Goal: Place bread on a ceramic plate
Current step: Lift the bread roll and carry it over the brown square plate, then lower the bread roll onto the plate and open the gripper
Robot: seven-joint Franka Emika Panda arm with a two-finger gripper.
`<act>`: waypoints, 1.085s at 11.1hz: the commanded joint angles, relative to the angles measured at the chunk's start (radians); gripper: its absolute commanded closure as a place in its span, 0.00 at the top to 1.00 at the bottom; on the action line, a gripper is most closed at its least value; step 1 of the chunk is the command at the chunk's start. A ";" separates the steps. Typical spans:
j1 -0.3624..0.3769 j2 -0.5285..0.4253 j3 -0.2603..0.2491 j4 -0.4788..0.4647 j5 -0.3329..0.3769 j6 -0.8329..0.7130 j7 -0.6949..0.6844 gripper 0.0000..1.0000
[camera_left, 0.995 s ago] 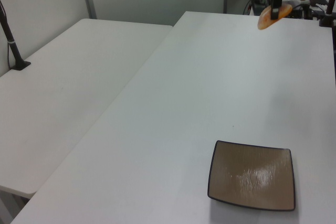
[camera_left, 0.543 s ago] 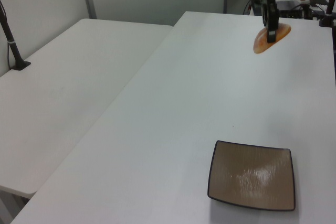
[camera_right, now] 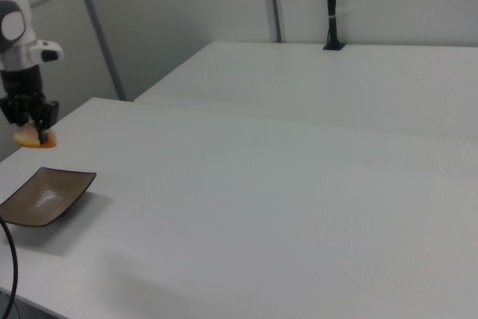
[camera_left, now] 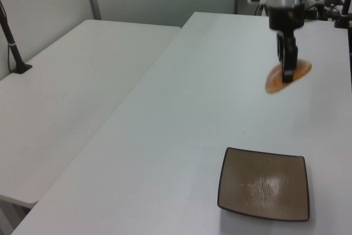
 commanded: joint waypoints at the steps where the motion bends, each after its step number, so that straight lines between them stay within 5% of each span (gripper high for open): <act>1: 0.025 0.070 0.112 -0.056 -0.057 0.161 0.180 0.36; 4: 0.068 0.145 0.161 -0.146 -0.160 0.383 0.352 0.39; 9: 0.103 0.257 0.167 -0.226 -0.317 0.684 0.495 0.42; 12: 0.103 0.298 0.167 -0.225 -0.329 0.719 0.494 0.48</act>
